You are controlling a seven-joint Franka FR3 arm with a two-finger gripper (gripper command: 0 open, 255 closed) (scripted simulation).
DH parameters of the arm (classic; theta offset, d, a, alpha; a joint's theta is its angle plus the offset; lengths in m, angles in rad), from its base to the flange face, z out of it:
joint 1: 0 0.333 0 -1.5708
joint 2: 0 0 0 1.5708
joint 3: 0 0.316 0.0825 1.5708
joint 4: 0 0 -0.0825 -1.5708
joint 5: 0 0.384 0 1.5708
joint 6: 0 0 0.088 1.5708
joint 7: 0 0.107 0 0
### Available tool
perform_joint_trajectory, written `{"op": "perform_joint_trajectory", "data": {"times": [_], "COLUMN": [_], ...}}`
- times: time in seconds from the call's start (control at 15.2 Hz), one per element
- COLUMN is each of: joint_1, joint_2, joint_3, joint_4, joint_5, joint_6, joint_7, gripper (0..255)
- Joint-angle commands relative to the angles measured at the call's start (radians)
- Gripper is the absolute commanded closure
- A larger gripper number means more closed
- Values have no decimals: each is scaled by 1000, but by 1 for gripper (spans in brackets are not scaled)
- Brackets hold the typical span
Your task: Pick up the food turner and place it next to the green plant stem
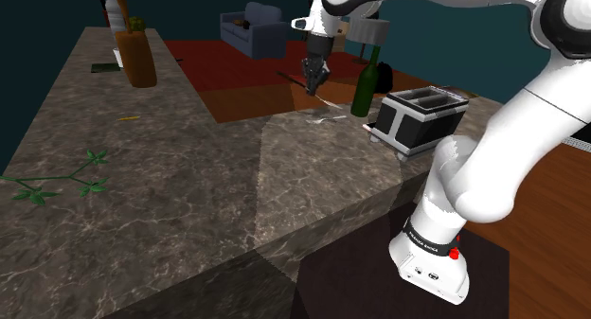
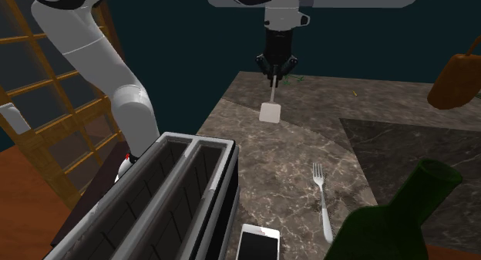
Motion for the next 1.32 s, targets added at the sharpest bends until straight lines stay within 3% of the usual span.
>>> {"op": "perform_joint_trajectory", "data": {"times": [0.0, 0.66, 1.25], "joint_1": [19, 117, 198], "joint_2": [15, 146, 333], "joint_3": [28, 154, 243], "joint_4": [13, 126, 332], "joint_5": [13, 76, 114], "joint_6": [1, 17, 1], "joint_7": [42, 241, 400], "gripper": [255, 255, 255]}}
